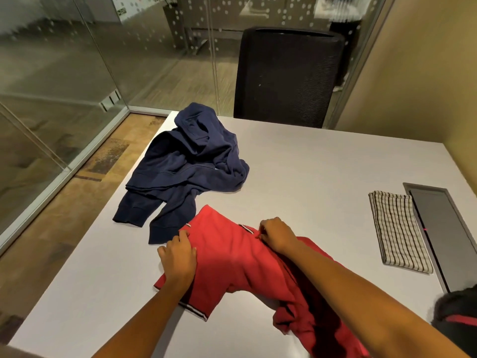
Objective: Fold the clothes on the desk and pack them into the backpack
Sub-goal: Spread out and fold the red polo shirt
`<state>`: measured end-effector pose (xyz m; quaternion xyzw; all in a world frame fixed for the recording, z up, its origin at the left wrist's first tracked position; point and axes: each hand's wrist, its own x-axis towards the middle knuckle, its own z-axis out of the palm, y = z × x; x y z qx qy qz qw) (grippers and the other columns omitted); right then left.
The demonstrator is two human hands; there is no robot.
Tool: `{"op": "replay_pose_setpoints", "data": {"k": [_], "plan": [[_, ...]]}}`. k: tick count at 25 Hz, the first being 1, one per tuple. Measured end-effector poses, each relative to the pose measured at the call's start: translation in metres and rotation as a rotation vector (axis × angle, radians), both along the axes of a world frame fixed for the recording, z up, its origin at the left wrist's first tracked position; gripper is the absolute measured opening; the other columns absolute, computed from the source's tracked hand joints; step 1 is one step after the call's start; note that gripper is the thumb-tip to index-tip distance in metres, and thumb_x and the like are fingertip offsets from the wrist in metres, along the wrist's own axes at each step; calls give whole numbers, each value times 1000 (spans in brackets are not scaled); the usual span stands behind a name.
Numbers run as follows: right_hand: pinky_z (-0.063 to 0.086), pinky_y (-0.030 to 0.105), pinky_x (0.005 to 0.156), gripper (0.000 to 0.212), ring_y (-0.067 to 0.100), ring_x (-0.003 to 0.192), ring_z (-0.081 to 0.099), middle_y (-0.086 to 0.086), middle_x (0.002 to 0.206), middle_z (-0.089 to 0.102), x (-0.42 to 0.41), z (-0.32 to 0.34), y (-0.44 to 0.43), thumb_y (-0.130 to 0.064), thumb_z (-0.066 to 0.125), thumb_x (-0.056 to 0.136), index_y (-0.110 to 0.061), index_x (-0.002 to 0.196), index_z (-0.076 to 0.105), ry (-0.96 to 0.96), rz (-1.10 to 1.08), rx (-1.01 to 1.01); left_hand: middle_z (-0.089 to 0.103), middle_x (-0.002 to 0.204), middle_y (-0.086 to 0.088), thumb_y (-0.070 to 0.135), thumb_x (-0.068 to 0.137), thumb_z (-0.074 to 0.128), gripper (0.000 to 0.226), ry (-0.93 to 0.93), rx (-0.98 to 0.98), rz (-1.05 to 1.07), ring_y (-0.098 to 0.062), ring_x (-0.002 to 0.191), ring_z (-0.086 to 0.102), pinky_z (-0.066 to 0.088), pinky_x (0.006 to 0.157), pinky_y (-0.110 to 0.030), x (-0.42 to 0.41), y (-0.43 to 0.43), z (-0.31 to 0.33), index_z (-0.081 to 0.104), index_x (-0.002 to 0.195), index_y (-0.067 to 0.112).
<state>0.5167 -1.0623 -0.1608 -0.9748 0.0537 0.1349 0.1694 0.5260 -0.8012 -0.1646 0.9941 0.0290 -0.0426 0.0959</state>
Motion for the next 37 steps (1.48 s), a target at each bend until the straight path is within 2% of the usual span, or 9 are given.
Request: {"op": "replay_pose_setpoints", "data": {"k": [4, 9, 11, 14, 19, 22, 25, 28, 37], "plan": [[36, 35, 64, 14, 37, 86, 59, 19, 96, 62, 13, 22, -5, -7, 47, 91, -1, 94, 59, -326, -293, -15, 59, 64, -9, -10, 72, 69, 24, -102, 34, 62, -31, 60, 57, 26, 66, -37, 6, 10, -4, 57, 80, 9], [34, 36, 68, 8, 27, 80, 46, 10, 86, 52, -8, 49, 1, -13, 56, 87, -5, 86, 53, -752, -382, 213, 61, 80, -16, -4, 82, 57, 12, -25, 5, 179, -36, 77, 57, 25, 73, -40, 1, 40, -6, 52, 85, 6], [34, 35, 75, 13, 23, 81, 45, 4, 84, 51, -32, 43, 8, -24, 57, 81, -11, 81, 54, -684, -24, 125, 61, 80, -17, 0, 80, 63, 11, -19, 16, 172, -37, 78, 57, 26, 73, -40, -5, 48, -10, 54, 86, 4], [31, 36, 95, 26, 16, 82, 55, -5, 84, 59, -53, 25, 10, -45, 61, 84, -20, 80, 59, -168, 303, 90, 63, 92, -16, 6, 79, 63, 19, -17, 8, 171, -36, 89, 56, 28, 78, -42, -7, 49, -12, 57, 98, 4], [51, 39, 75, 5, 27, 84, 65, 6, 88, 67, -26, 12, -2, -19, 64, 88, -16, 86, 63, -282, -264, 330, 61, 110, -12, 17, 87, 60, 34, -54, -82, 83, -32, 106, 54, 28, 92, -46, 9, 31, -2, 57, 119, 10], [47, 37, 85, 44, 33, 103, 61, 14, 109, 66, -4, 13, -7, -29, 74, 84, -5, 117, 59, -13, -306, 296, 58, 123, -8, 24, 92, 58, 38, -46, -128, 28, -28, 115, 52, 27, 98, -44, 21, 14, 2, 52, 129, 15], [43, 33, 73, 39, 33, 98, 61, 17, 102, 67, 2, 11, 3, -40, 76, 81, -8, 96, 62, 185, -189, 241, 53, 131, -9, 27, 95, 56, 44, 5, -74, 17, -29, 120, 47, 29, 98, -44, 28, 3, 1, 45, 136, 16], [34, 30, 65, 31, 36, 93, 61, 18, 93, 68, 5, 13, 4, -35, 70, 86, -14, 69, 55, 83, -159, 165, 50, 131, -13, 30, 95, 57, 44, 36, 15, 43, -32, 119, 44, 30, 96, -44, 33, 4, 0, 46, 134, 14], [43, 32, 70, 24, 36, 93, 63, 16, 99, 70, 73, 94, -36, 1, 51, 87, -6, 98, 72, -518, -523, 16, 62, 89, -16, 8, 89, 59, 4, -114, 49, 85, -37, 91, 50, 29, 74, -43, 43, 22, -5, 61, 91, 6]]}}
